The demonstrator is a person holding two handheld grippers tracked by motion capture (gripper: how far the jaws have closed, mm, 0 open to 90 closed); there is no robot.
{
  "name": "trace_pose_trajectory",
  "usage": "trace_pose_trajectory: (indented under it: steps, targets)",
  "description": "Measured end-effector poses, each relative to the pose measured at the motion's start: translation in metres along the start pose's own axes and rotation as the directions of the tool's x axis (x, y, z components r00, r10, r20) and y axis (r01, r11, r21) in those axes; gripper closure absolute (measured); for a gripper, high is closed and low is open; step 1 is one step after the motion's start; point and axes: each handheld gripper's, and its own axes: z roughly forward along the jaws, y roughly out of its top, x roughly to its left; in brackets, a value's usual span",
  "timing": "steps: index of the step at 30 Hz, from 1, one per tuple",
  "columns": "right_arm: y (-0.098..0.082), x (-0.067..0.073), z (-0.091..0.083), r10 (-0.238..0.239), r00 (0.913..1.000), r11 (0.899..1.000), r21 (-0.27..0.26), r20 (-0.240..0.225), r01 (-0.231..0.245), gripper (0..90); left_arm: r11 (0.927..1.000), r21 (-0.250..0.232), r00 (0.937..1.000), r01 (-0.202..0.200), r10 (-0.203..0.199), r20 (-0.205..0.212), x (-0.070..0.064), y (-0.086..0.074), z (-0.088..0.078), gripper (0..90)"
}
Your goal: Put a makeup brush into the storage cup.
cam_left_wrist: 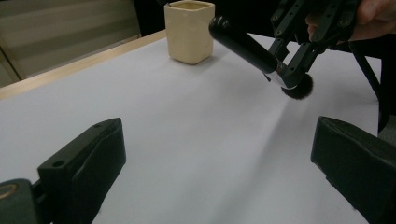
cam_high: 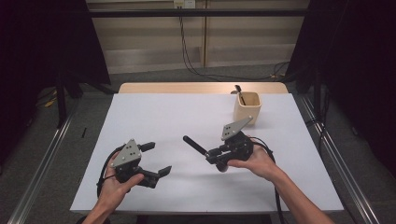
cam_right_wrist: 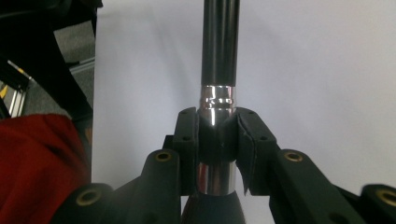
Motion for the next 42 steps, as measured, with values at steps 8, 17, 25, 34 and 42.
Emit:
trace_pose_trajectory:
  steps: [8, 17, 25, 34, 42]
  targets:
    - [0.008, 0.000, 0.004, -0.025, 0.9993, 0.994, 0.105, -0.029, 0.028, 71.5, 0.9996, 0.028, 0.9984, -0.008, 0.006, 0.057, -0.001, 0.007, 0.008, 2.5]
    - [0.015, 0.005, 0.012, -0.093, 0.9906, 0.969, 0.220, -0.100, 0.113, 71.5, 0.9948, 0.093, 0.9955, -0.042, 0.034, 0.089, -0.004, 0.007, 0.012, 2.9]
    - [0.018, 0.008, 0.016, -0.129, 0.9859, 0.931, 0.328, -0.106, 0.157, 71.5, 0.9851, 0.154, 0.9908, -0.076, 0.057, 0.123, -0.005, 0.016, 0.019, 3.0]
    - [0.021, 0.010, 0.024, -0.149, 0.9791, 0.876, 0.440, -0.139, 0.195, 71.5, 0.9664, 0.231, 0.9830, -0.114, 0.076, 0.167, -0.004, 0.021, 0.027, 3.1]
    - [0.023, 0.006, 0.029, -0.164, 0.9763, 0.851, 0.481, -0.141, 0.213, 71.5, 0.9474, 0.282, 0.9776, -0.152, 0.102, 0.184, -0.003, 0.025, 0.033, 3.5]
